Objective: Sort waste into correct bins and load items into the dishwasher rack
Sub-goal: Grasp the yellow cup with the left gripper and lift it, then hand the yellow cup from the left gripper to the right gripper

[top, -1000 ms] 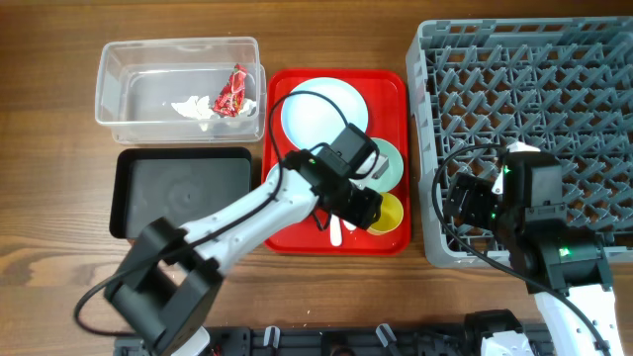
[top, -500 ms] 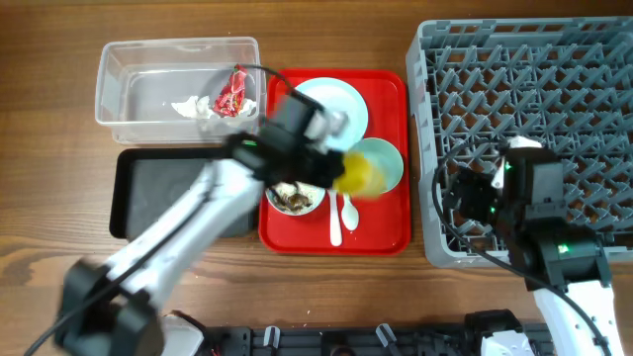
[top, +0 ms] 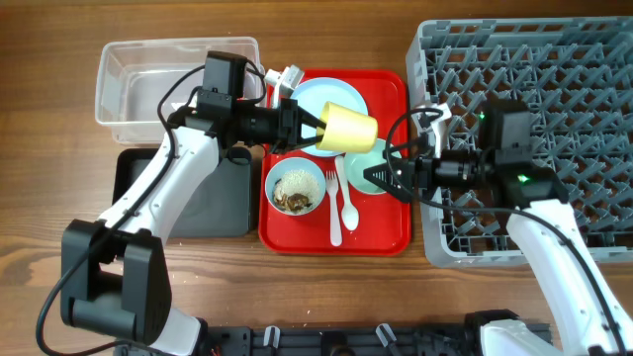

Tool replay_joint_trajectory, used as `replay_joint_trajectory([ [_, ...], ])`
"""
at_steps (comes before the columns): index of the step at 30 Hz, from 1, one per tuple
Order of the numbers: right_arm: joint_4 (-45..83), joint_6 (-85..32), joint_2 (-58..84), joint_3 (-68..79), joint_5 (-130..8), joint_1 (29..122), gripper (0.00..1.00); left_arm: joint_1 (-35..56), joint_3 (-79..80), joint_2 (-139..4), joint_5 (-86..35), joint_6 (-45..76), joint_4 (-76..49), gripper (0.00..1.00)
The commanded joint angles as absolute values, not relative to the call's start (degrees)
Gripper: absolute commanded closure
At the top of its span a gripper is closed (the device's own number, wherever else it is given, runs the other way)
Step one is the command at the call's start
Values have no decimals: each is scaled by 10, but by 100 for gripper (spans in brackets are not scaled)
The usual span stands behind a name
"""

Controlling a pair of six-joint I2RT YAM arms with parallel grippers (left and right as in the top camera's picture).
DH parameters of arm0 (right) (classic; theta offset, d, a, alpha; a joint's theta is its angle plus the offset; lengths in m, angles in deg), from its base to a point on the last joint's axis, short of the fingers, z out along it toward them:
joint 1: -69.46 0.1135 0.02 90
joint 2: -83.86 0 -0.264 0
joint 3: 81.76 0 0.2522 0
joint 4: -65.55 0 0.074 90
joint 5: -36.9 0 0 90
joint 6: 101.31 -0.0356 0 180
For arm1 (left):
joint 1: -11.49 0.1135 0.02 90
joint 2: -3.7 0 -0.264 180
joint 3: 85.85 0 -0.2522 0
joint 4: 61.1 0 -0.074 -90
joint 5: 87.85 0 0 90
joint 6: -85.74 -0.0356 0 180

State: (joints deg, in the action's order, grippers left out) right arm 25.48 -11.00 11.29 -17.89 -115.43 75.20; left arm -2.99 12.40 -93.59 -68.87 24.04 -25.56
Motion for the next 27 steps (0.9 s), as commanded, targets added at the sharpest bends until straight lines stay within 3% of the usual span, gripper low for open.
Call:
replay_joint_trajectory([
  [1, 316, -119, 75, -169, -1242, 752, 0, -43, 122, -937, -748, 250, -259, 96],
  [7, 396, -153, 56, -169, -1274, 752, 2, -66, 122, -937, -749, 249, -260, 96],
  [10, 410, -163, 56, -169, -1304, 752, 9, -68, 122, -937, -747, 249, -260, 96],
  [12, 408, -176, 56, -169, -1303, 752, 24, -68, 122, -937, -747, 249, -260, 96],
  [14, 408, -178, 56, -169, -1304, 752, 25, -68, 122, -937, -747, 249, -260, 96],
  [20, 408, -177, 56, -169, -1303, 753, 41, -68, 122, -937, -747, 249, -262, 96],
  [27, 408, -177, 56, -169, -1292, 753, 46, -68, 122, -937, -747, 249, -262, 96],
])
